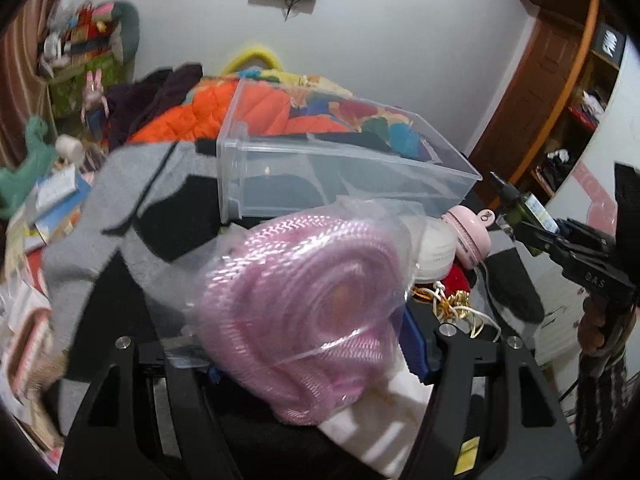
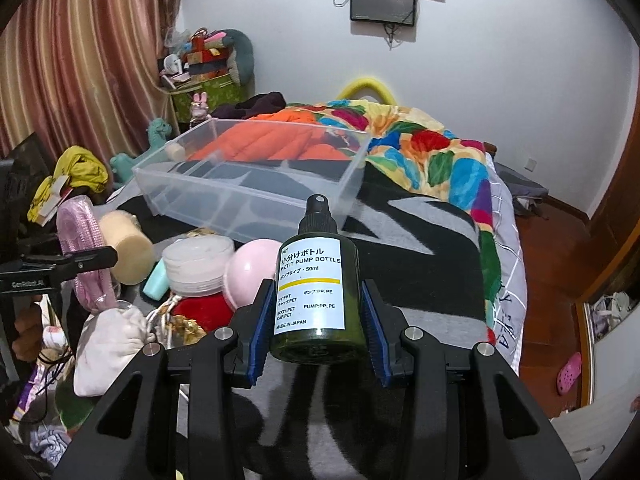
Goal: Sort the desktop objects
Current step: 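Carry the bagged pink rope with the left tool while the right tool carries the green bottle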
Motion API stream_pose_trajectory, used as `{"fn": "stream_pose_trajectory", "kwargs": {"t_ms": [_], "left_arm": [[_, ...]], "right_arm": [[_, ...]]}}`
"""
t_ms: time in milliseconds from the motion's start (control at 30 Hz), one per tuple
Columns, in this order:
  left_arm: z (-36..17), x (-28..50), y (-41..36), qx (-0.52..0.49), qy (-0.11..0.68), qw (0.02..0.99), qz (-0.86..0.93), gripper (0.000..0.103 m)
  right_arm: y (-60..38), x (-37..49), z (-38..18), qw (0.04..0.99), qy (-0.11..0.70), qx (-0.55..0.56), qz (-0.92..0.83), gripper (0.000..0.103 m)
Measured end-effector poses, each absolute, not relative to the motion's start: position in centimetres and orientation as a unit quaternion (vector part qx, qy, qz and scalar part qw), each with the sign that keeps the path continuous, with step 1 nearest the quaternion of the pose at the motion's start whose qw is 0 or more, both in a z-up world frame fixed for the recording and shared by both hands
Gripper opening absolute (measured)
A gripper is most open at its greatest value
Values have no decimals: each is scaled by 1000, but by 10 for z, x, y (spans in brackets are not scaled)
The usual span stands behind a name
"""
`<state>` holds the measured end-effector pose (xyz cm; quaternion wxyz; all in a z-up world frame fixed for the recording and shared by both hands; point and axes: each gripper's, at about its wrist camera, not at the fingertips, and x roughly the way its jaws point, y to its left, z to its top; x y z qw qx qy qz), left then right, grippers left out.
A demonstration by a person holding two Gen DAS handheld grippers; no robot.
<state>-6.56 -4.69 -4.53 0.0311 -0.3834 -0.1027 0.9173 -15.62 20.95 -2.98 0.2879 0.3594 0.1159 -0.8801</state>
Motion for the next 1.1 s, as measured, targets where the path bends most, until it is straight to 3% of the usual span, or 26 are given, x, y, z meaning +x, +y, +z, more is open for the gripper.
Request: {"fn": "stream_pose_trajectory", "kwargs": {"t_ms": [133,200,233,467,1100], "left_arm": [[-34,-54,-44,-354,-68,10,933,70],[-29,-54,-46,-347,-61,6,936,59],[-28,-56,-49,-345,-59,3,937,48],[-22,-57,-57,-330,-66,23,941,32],[38,-63,-81,-272,-98,34,957,30]], "right_arm": [[202,-156,-29,297,116,358,-878,38],[200,-154,-27,299,115,356,-878,38],[198,-154,-24,301,113,353,-879,38],[195,-151,-12,313,102,343,-880,38],[168,-170,10,321,93,328,-884,38]]}}
